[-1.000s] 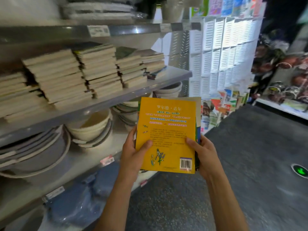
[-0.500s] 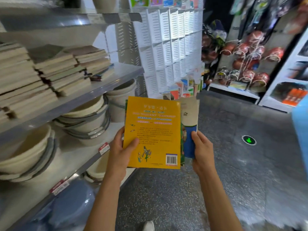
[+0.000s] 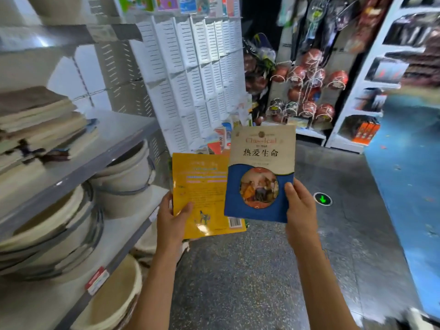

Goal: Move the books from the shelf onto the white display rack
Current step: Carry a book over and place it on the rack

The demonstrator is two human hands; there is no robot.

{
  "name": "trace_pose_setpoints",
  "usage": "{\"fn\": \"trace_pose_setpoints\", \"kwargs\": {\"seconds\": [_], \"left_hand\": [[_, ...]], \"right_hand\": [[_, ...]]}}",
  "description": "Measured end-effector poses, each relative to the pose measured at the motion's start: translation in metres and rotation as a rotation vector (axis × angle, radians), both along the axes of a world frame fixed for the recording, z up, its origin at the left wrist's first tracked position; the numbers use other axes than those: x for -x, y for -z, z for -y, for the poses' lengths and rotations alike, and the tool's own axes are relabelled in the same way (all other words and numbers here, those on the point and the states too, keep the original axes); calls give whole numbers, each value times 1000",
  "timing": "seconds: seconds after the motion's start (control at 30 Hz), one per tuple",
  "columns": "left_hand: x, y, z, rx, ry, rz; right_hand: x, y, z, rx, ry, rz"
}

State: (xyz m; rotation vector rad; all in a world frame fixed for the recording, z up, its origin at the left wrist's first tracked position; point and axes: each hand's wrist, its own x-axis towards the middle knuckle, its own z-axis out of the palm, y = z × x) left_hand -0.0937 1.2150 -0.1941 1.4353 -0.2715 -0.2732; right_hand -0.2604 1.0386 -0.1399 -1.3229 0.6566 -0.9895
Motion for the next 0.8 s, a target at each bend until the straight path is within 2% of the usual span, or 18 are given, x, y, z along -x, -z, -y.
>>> {"fn": "trace_pose_setpoints", "kwargs": {"seconds": [0.13, 0.33, 0.53, 0.63, 0.8], "left_hand": [[-19, -3, 64, 72, 114, -64], [-27, 2, 152, 113, 251, -148], [-27, 6, 252, 122, 353, -192], [-32, 5, 308, 125, 410, -165], [-42, -3, 417, 53, 463, -82]], "right_hand": [[-28, 15, 22, -127, -21, -53], [-40, 39, 93, -195, 109, -202], [-53, 65, 191, -314, 16, -264], [-57, 71, 247, -280, 2, -246], [-65, 65, 351, -75, 93, -258]]}}
